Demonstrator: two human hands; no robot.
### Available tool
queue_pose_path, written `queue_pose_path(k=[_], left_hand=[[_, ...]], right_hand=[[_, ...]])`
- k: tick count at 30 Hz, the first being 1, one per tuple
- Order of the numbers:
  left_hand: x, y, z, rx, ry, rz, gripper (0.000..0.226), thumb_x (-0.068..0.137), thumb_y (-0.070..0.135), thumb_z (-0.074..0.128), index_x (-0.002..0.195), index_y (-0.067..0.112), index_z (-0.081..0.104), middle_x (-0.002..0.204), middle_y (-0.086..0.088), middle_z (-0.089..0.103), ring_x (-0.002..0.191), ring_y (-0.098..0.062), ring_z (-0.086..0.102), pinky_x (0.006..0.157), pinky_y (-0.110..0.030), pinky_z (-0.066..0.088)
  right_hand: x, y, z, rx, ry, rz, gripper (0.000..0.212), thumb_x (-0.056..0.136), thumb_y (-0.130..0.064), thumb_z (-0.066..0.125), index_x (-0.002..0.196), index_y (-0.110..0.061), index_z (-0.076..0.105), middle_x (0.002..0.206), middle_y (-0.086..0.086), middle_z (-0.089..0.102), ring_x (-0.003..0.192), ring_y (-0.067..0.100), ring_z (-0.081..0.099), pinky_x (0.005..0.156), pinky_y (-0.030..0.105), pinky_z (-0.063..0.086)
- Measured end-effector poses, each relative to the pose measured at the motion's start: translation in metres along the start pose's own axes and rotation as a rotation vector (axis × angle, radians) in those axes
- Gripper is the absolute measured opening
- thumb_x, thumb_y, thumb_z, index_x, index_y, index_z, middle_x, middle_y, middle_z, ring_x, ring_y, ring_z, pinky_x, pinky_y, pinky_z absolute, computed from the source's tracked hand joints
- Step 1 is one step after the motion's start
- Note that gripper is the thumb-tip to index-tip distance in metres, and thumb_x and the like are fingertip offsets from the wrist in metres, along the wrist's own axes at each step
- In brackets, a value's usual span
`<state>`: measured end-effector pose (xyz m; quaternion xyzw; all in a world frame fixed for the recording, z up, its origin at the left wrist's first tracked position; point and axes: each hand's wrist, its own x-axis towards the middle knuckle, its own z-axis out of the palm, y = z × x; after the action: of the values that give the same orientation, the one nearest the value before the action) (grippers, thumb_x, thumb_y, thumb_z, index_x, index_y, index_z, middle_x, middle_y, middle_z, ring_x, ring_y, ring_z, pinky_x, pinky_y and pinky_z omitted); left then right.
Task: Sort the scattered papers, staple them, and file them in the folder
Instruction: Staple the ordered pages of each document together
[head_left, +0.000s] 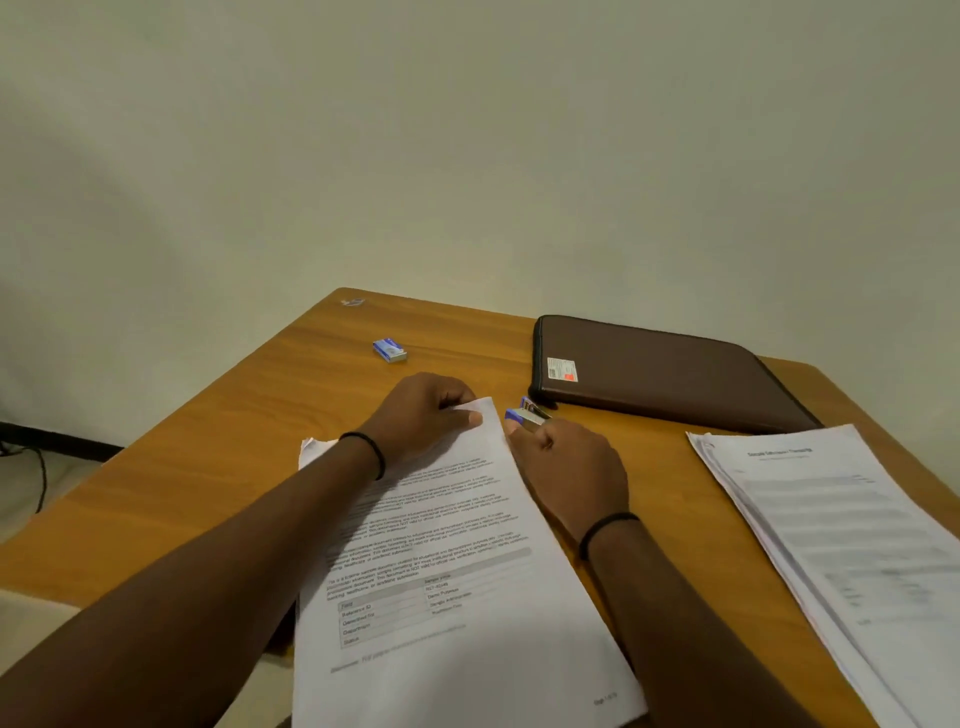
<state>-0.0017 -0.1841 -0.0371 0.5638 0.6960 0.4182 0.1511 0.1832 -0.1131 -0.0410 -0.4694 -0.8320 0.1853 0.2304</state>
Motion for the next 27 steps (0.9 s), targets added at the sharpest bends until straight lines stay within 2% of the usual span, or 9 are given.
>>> queue_pose_path(k=[4,7,9,11,14,18,22,24,27], left_hand=[[-0.014,0.006,-0.006,0.306,0.136,0.032,0.010,0.088,0.027,0.071,0.096,0.021,0.074,0.101,0.004,0.073,0.096,-0.012,0.062,0.084,-0.031,0.041],[-0.030,0.006,-0.014,0.690,0.144,-0.009,0.042,0.091,0.047,0.064,0.131,0.035,0.059,0.143,0.003,0.053,0.134,-0.020,0.043,0.107,-0.043,0.028],[-0.044,0.000,-0.023,0.770,0.082,-0.145,0.059,0.091,0.059,0.056,0.144,0.036,0.044,0.159,-0.001,0.033,0.147,-0.025,0.027,0.116,-0.050,0.020],[-0.056,-0.018,-0.037,0.789,0.022,-0.295,0.068,0.090,0.071,0.043,0.149,0.037,0.035,0.164,-0.003,0.021,0.151,-0.028,0.016,0.119,-0.056,0.013],[-0.070,-0.053,-0.070,0.777,-0.005,-0.434,0.074,0.087,0.079,0.022,0.146,0.036,0.035,0.161,-0.001,0.026,0.151,-0.028,0.014,0.116,-0.060,0.018],[-0.079,-0.084,-0.103,0.797,-0.004,-0.429,0.080,0.087,0.079,0.014,0.148,0.031,0.033,0.162,0.000,0.026,0.151,-0.026,0.018,0.116,-0.057,0.023],[-0.075,-0.094,-0.112,0.829,0.015,-0.414,0.091,0.081,0.086,0.014,0.152,0.031,0.028,0.164,-0.001,0.023,0.151,-0.026,0.018,0.119,-0.052,0.021],[-0.071,-0.098,-0.113,0.841,0.007,-0.434,0.089,0.083,0.087,0.018,0.154,0.034,0.023,0.165,-0.005,0.016,0.151,-0.029,0.014,0.120,-0.051,0.017],[-0.068,-0.104,-0.114,0.832,-0.011,-0.453,0.090,0.080,0.089,0.019,0.155,0.039,0.020,0.165,-0.011,0.013,0.152,-0.032,0.010,0.122,-0.050,0.012]], right_hand=[[-0.019,-0.013,-0.006,0.182,-0.322,0.005,0.035,0.097,-0.044,0.057,0.078,-0.016,0.065,0.065,-0.002,0.067,0.044,0.008,0.053,0.057,0.027,0.050],[-0.029,-0.029,0.007,0.284,-0.303,0.047,0.030,0.099,-0.037,0.054,0.085,-0.013,0.066,0.071,0.002,0.069,0.050,0.011,0.057,0.062,0.031,0.055],[-0.027,-0.044,0.016,0.153,-0.250,0.020,0.031,0.100,-0.038,0.051,0.086,-0.014,0.064,0.080,0.006,0.068,0.069,0.018,0.062,0.072,0.037,0.055],[-0.022,-0.058,0.020,0.027,-0.216,-0.019,0.028,0.102,-0.038,0.047,0.085,-0.018,0.058,0.082,0.003,0.061,0.079,0.020,0.058,0.071,0.035,0.048],[-0.014,-0.076,0.026,-0.073,-0.196,-0.058,0.026,0.102,-0.038,0.043,0.089,-0.020,0.055,0.078,-0.002,0.053,0.078,0.019,0.054,0.066,0.031,0.041],[-0.010,-0.094,0.041,-0.194,-0.171,-0.109,0.028,0.102,-0.036,0.038,0.106,-0.019,0.060,0.090,0.000,0.061,0.076,0.016,0.052,0.057,0.027,0.033],[-0.003,-0.104,0.054,-0.177,-0.103,-0.158,0.017,0.099,-0.031,0.040,0.101,-0.020,0.052,0.104,0.003,0.066,0.074,0.017,0.049,0.052,0.027,0.028],[0.003,-0.107,0.063,-0.158,-0.059,-0.192,0.028,0.097,-0.031,0.044,0.121,-0.017,0.049,0.112,0.005,0.062,0.082,0.021,0.054,0.059,0.028,0.034],[0.011,-0.109,0.074,-0.203,-0.052,-0.219,0.057,0.098,-0.032,0.043,0.152,-0.024,0.027,0.125,0.008,0.052,0.104,0.025,0.056,0.072,0.032,0.040]])
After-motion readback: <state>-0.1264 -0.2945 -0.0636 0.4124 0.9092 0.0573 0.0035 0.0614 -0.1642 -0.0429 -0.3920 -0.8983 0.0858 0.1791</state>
